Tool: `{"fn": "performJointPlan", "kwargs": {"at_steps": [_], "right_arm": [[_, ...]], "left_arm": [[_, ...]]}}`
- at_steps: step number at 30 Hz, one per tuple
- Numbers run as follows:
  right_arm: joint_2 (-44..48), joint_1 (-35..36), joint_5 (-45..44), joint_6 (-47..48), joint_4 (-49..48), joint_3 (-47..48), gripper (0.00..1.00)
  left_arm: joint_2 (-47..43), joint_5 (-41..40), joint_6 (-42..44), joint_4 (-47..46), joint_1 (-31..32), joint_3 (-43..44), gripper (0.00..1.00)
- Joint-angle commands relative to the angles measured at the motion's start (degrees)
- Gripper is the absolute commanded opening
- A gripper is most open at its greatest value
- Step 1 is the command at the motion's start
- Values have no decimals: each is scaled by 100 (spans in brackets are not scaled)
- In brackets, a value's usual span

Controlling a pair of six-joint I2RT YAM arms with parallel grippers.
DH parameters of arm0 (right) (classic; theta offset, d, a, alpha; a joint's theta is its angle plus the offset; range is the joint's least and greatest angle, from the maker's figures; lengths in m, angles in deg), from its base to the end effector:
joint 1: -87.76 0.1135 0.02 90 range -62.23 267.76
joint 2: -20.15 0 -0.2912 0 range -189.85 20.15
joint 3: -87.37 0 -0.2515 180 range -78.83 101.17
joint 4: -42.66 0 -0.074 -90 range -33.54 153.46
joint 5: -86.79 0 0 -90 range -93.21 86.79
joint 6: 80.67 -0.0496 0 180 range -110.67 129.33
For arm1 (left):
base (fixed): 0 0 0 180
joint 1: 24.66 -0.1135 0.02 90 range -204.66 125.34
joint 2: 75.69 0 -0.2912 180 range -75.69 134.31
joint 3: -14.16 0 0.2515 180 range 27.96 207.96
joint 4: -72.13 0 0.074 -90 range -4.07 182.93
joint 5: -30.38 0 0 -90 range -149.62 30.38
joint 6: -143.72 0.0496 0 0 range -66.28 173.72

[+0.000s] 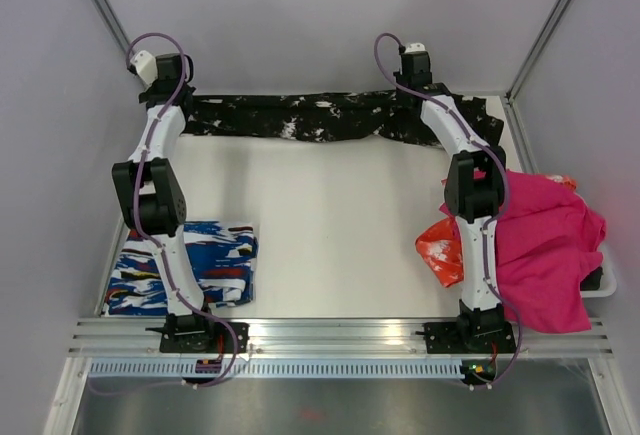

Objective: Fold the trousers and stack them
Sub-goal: Fold the trousers

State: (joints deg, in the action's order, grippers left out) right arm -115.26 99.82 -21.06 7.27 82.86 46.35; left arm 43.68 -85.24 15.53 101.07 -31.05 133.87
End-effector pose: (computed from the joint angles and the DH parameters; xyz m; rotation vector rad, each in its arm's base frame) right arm 0.5661 0.1054 0.2613 -0.0185 2.1820 -0.2046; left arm 0.5129 0.0790 0.3119 -1.0088 1.7488 0.1121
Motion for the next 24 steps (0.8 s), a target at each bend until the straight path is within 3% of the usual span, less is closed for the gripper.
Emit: {"fn": "performJointPlan", "kwargs": {"at_steps": [1,6,10,19,24], "right_arm": [[-160,-712,175,602,-784,234,0],[-494,-792,1140,821,-995,568,4],[-784,-792,1397,734,-1013,709,4],[-1189,-792,1653,1129,-1338,1095,17],[-1426,-784,1591,770,-1742,1376,20]], "left_arm": [[358,-1110,287,-223,-231,684,2],[850,-1164,67,139,-204,1292,2],[1297,-1207,-56,278,-204,1625,2],[1826,-1664,-83,376,-196,2276,2],[2115,-1595,-188,244,-196,2504,2]]}}
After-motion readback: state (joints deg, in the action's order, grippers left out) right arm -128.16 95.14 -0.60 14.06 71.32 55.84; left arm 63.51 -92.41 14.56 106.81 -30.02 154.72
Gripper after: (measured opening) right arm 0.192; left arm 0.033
